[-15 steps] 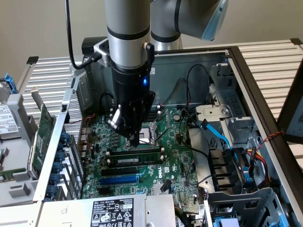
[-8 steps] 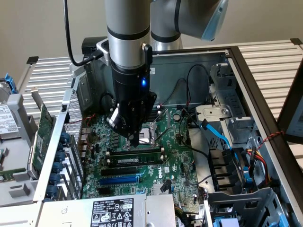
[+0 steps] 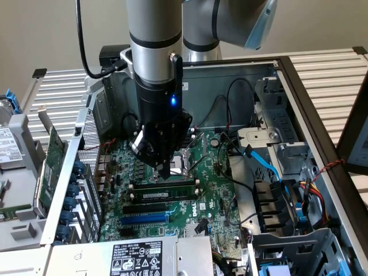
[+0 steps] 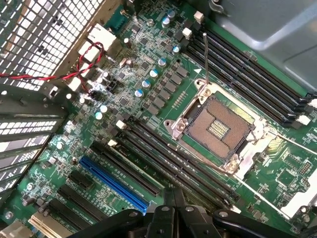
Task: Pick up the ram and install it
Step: 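Press down the ram until it locks into place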
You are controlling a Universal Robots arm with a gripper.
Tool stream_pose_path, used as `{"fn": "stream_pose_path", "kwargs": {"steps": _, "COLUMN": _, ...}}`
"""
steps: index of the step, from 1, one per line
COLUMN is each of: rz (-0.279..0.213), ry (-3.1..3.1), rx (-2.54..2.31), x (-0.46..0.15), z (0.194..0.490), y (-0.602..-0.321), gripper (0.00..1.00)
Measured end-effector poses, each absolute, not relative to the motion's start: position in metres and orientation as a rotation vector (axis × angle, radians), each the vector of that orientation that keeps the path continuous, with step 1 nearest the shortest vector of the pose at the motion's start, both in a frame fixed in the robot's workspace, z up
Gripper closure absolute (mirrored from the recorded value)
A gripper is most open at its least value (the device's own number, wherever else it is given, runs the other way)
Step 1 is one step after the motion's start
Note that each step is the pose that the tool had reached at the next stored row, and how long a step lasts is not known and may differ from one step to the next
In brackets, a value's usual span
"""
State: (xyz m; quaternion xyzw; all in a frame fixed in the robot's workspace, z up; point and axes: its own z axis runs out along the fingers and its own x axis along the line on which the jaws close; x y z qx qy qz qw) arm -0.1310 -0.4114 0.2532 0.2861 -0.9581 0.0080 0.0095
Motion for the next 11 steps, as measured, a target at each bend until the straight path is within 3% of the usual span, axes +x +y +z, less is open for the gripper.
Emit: {"fn": "stream_pose_path", "kwargs": {"steps": 11, "rz": 0.024, "ry": -3.052, "rx": 0.657, "x": -0.131, "z": 0.2532, "y": -0.4113, "gripper": 0.89}}
